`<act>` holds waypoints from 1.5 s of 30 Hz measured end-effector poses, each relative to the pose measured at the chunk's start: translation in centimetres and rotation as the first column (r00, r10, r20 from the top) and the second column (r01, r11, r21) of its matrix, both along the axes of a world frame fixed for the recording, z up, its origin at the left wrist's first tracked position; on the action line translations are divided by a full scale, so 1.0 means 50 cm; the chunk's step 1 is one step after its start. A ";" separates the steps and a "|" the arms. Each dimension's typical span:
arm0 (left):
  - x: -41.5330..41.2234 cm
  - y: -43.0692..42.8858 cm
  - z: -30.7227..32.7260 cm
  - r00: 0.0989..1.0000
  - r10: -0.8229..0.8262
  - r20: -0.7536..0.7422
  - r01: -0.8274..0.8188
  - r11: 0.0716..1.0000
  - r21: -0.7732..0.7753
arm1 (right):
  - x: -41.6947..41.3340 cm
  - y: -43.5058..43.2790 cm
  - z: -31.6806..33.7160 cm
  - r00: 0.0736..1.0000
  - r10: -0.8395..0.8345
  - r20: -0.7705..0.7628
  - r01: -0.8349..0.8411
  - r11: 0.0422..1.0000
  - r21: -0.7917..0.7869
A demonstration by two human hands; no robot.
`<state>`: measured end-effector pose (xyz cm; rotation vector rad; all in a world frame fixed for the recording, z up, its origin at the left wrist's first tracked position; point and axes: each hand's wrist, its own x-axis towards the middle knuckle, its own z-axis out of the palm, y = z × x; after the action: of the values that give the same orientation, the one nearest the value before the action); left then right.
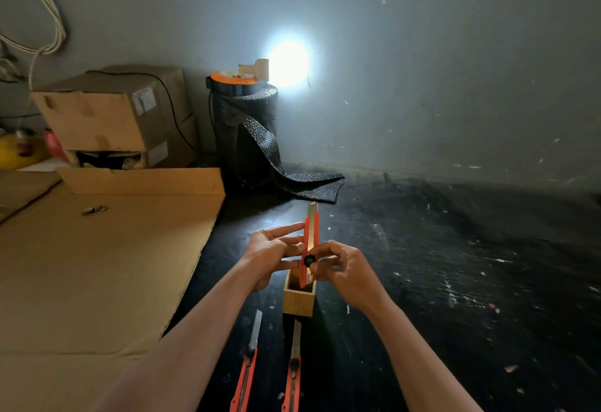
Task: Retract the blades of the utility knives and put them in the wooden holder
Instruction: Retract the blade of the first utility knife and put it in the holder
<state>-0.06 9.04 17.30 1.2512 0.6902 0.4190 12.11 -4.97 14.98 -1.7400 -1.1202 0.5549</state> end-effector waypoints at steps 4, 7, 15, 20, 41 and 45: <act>0.004 0.005 0.004 1.000 0.011 -0.005 -0.011 0.997 0.072 | -0.014 -0.002 -0.009 0.996 -0.016 0.090 0.018 1.000 -0.024; 0.007 0.008 0.009 1.000 0.025 0.019 -0.027 0.995 0.093 | -0.024 0.002 -0.005 0.982 -0.045 0.181 0.053 0.998 -0.039; 0.021 0.008 0.011 0.999 0.013 0.046 -0.019 0.993 0.120 | -0.037 0.013 0.003 0.975 -0.161 0.152 0.159 0.987 0.025; 0.023 0.017 0.013 0.998 0.024 0.063 -0.032 0.991 0.128 | -0.031 0.014 0.005 0.971 -0.131 0.201 0.128 0.991 0.028; 0.034 0.038 -0.009 0.997 0.032 0.071 -0.042 0.989 0.141 | -0.008 0.045 -0.021 0.978 -0.115 0.174 0.110 0.993 0.038; 0.036 0.045 -0.011 0.998 0.028 0.064 -0.036 0.990 0.137 | -0.006 0.052 -0.031 0.978 -0.133 0.162 0.129 0.991 0.038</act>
<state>1.75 11.29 16.73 1.3528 0.6374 0.5374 11.81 -2.36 13.44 -1.8470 -1.1111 0.3183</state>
